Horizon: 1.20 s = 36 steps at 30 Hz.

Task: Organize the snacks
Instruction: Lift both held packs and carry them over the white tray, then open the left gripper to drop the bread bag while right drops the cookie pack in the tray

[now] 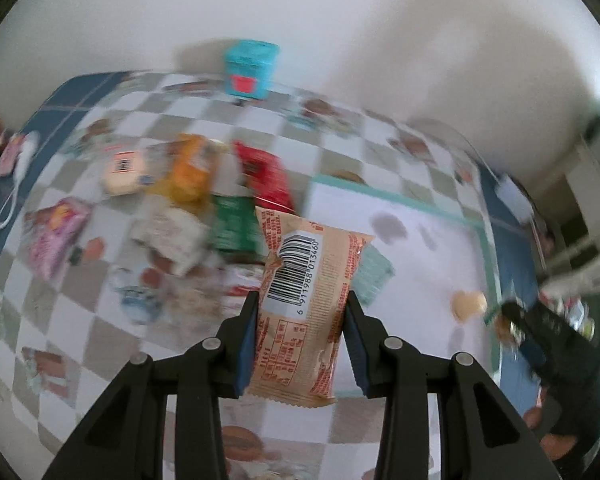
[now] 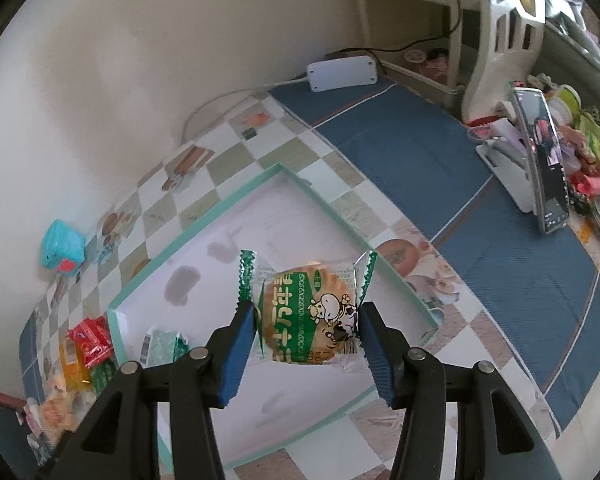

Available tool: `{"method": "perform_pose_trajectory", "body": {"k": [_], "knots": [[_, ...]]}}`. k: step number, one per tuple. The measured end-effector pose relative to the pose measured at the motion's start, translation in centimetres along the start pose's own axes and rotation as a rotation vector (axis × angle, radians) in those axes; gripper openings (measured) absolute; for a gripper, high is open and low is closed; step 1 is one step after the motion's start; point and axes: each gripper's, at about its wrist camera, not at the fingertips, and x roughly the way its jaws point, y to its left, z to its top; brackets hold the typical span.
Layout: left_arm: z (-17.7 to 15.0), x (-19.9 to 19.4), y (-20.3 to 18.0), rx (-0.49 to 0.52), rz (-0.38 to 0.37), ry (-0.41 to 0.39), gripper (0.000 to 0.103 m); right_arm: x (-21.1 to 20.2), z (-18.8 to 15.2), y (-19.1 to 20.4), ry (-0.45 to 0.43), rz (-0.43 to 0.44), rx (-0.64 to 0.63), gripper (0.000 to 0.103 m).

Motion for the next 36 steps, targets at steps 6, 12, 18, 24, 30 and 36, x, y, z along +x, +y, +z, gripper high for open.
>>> {"method": "perform_pose_trajectory", "body": {"k": [6, 12, 18, 24, 30, 36], "knots": [[-1.2, 1.8, -4.0, 0.134, 0.006, 0.019, 0.041, 0.9, -0.6, 0.3, 0.042, -0.003, -0.008, 0.056], [-1.5, 4.2, -5.3, 0.180, -0.014, 0.041, 0.041, 1.9, -1.2, 0.6, 0.073, -0.011, -0.014, 0.056], [-1.7, 6.6, -6.0, 0.197, -0.028, 0.093, 0.041, 3.0, -1.7, 1.0, 0.113, -0.014, -0.024, 0.056], [-2.4, 7.7, -6.8, 0.227, -0.029, 0.117, 0.041, 3.0, -1.8, 1.2, 0.115, -0.017, -0.032, 0.056], [-2.6, 7.6, -7.0, 0.237, -0.056, 0.127, 0.048, 3.1, -1.6, 1.1, 0.120, -0.021, -0.029, 0.057], [-2.5, 7.1, -7.1, 0.236, -0.072, 0.126, 0.062, 3.0, -1.5, 1.2, 0.114, -0.021, -0.027, 0.057]]}}
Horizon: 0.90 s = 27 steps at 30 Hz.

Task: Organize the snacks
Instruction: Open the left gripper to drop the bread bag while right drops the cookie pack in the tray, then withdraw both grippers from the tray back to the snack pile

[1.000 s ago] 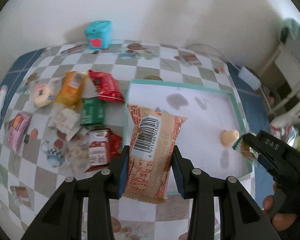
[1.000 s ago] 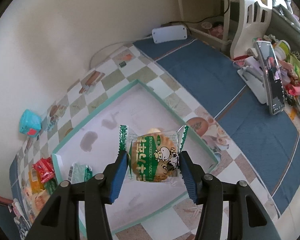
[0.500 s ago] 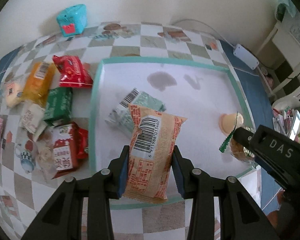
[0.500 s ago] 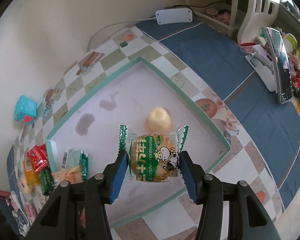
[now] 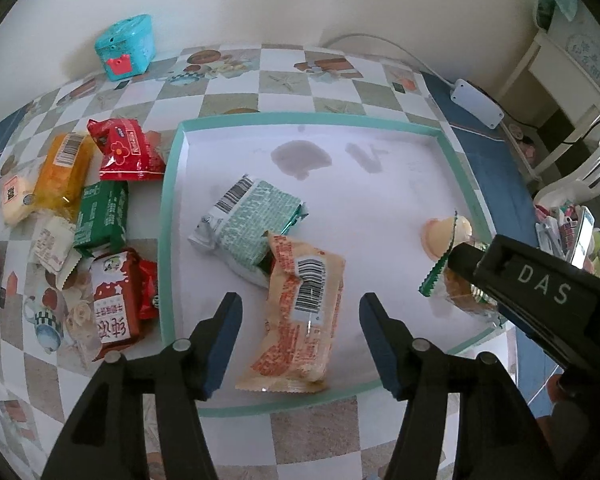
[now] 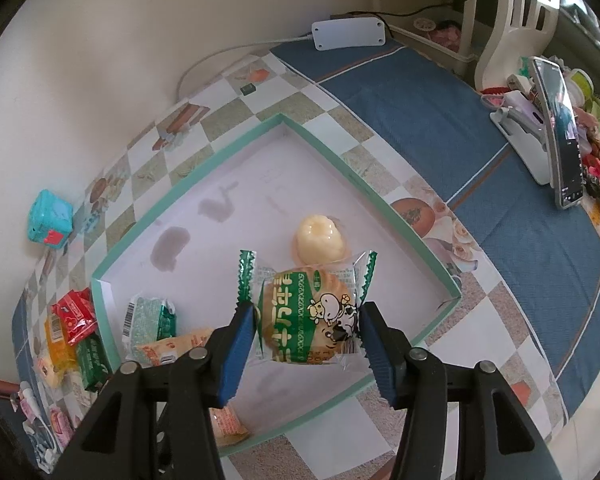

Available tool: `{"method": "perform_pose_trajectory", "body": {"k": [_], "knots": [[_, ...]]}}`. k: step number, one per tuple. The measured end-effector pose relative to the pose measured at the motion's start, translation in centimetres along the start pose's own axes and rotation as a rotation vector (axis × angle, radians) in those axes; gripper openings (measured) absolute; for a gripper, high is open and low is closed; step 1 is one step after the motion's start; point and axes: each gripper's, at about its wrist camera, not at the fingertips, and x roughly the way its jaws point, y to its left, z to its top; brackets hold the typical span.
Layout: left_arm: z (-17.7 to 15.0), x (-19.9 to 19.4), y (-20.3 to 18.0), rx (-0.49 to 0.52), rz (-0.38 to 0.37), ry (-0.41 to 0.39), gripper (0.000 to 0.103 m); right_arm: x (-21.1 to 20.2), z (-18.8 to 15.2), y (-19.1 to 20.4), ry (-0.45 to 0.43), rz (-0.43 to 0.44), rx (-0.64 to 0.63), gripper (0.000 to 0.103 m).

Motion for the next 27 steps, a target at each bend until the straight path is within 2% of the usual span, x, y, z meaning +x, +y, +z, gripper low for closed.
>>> {"method": "perform_pose_trajectory", "body": {"k": [5, 6, 9, 12, 17, 19, 21, 25, 27], "knots": [[0.4, -1.1, 2.5, -0.092, 0.014, -0.013, 0.062, 0.0, 0.0, 0.1, 0.006, 0.002, 0.002, 0.058], [0.5, -1.4, 3.1, -0.114, 0.022, -0.020, 0.064, 0.1, 0.0, 0.1, 0.007, 0.003, 0.004, 0.058], [0.9, -2.3, 5.8, -0.204, 0.054, -0.030, 0.086, 0.3, 0.0, 0.1, 0.017, 0.025, 0.008, 0.060], [1.0, -2.7, 8.7, -0.310, 0.066, -0.030, 0.086, 0.2, -0.1, 0.4, 0.012, 0.030, 0.004, 0.070], [0.7, -3.3, 14.2, -0.481, 0.085, -0.041, 0.088, -0.1, -0.4, 1.1, -0.002, 0.024, -0.020, 0.074], [0.1, -3.5, 15.9, -0.529, 0.101, -0.044, 0.097, 0.0, -0.5, 1.6, -0.005, 0.015, -0.034, 0.074], [-0.4, -3.8, 17.5, -0.574, 0.123, -0.050, 0.098, 0.0, -0.8, 2.2, -0.010, 0.012, -0.056, 0.079], [-1.7, -4.7, 21.2, -0.677, 0.232, -0.053, 0.098, -0.5, -1.4, 4.3, -0.043, 0.021, -0.141, 0.095], [-2.6, -5.1, 23.1, -0.718, 0.320, -0.042, 0.098, -0.8, -1.8, 5.2, -0.063, 0.023, -0.178, 0.103]]}}
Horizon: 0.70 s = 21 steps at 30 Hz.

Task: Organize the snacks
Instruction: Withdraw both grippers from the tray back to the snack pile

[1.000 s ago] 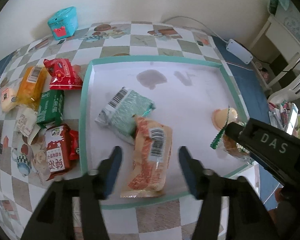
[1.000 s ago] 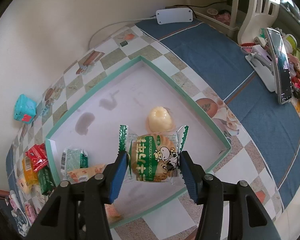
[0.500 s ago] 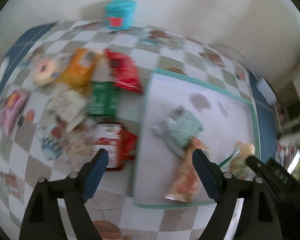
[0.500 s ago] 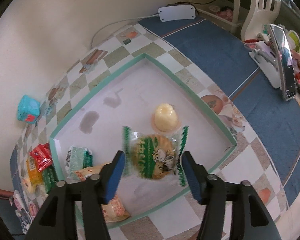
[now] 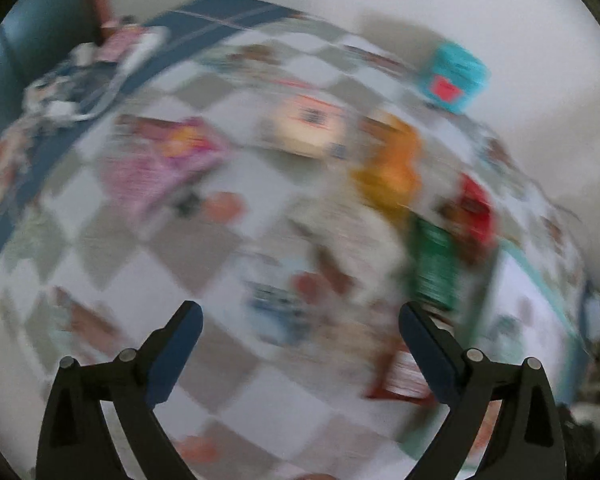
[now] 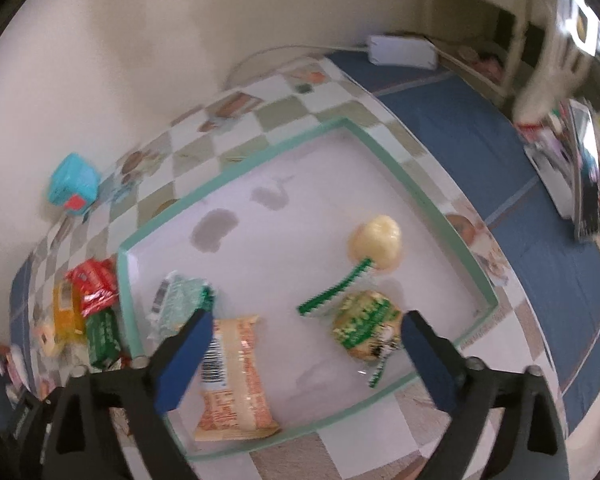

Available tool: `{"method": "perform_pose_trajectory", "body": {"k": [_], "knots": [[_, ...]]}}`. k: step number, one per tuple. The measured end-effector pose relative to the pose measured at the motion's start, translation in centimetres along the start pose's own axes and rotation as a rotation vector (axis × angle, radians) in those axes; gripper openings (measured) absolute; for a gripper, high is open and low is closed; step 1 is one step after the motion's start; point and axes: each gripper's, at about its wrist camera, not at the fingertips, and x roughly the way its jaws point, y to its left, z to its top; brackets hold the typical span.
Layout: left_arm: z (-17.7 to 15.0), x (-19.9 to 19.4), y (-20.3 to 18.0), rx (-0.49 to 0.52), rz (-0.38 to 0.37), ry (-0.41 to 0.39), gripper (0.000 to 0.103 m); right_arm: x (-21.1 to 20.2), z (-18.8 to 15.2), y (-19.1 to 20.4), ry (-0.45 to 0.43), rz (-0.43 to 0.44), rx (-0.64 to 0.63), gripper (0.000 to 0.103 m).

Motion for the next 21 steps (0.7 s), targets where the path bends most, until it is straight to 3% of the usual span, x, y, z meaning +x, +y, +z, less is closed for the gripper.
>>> {"method": "perform_pose_trajectory", "body": {"k": [5, 10, 14, 21], "knots": [[1.0, 0.4, 4.4, -0.133, 0.048, 0.006, 0.099, -0.4, -0.7, 2.3, -0.015, 0.015, -0.057, 0.103], [2.1, -0.3, 8.1, -0.245, 0.059, -0.023, 0.099, -0.9, -1.7, 5.3, -0.021, 0.109, -0.102, 0.103], [2.6, -0.8, 9.9, -0.298, 0.031, -0.043, 0.099, -1.3, -3.2, 9.1, -0.017, 0.196, -0.194, 0.103], [2.4, 1.2, 11.1, -0.323, 0.007, 0.037, 0.099, 0.0, -6.1, 14.2, 0.027, 0.256, -0.338, 0.103]]}}
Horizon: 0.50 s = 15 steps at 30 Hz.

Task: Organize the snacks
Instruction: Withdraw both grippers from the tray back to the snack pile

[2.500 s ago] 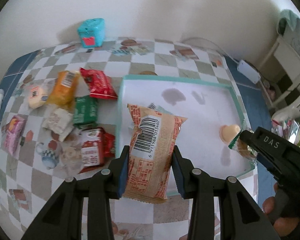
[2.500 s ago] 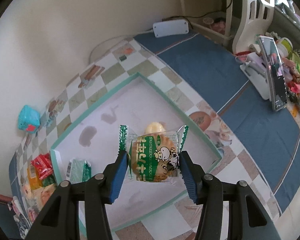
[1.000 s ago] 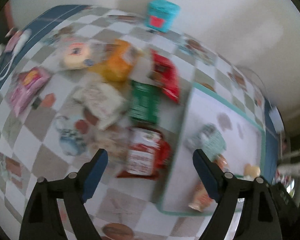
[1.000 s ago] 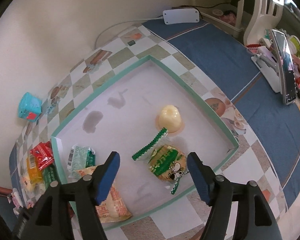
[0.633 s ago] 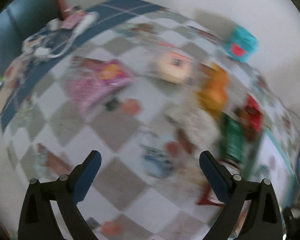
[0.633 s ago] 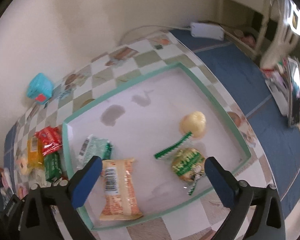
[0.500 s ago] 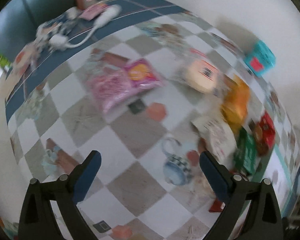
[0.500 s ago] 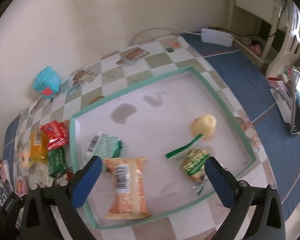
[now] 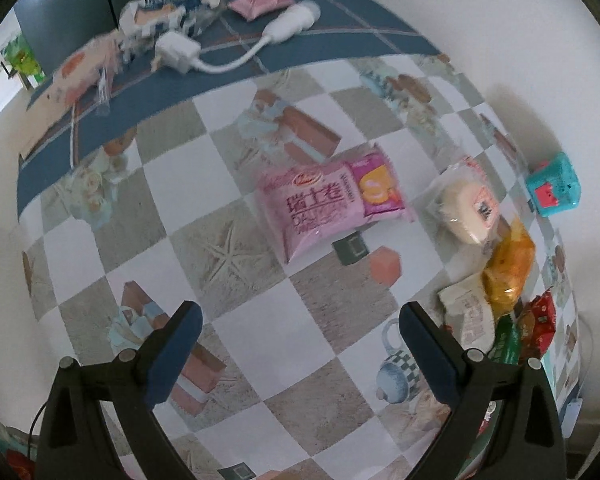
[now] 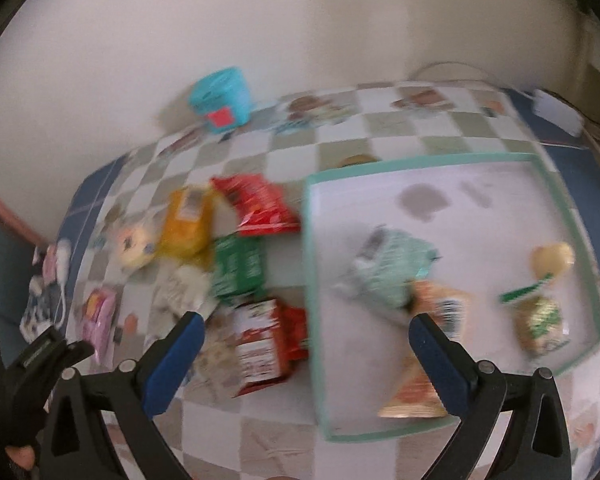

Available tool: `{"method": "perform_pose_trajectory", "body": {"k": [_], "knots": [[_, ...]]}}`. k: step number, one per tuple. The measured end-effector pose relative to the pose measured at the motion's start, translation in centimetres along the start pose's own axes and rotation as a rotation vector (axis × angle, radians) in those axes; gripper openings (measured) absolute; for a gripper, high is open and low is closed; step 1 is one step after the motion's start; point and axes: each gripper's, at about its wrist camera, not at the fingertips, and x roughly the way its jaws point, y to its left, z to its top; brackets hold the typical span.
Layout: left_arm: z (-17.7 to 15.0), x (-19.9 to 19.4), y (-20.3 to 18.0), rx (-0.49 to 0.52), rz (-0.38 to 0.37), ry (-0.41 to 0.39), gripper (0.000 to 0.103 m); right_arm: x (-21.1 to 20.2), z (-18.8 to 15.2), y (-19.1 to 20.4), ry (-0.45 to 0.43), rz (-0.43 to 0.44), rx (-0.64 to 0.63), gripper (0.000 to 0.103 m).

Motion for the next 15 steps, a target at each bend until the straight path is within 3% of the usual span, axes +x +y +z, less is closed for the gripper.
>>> {"method": "perform_pose_trajectory", "body": {"k": [9, 12, 15], "knots": [[0.0, 2.7, 0.7, -0.047, 0.046, 0.062, 0.099, 3.0, -1.2, 3.5, 0.038, 0.022, -0.146, 0.102], [0.2, 3.2, 0.9, -0.061, 0.041, 0.081, 0.099, 3.7, -1.5, 3.7, 0.057, 0.037, -0.160, 0.092], [0.7, 3.4, 1.1, -0.072, 0.026, 0.083, 0.099, 3.5, -1.5, 3.9, 0.039, 0.068, -0.159, 0.089]]}}
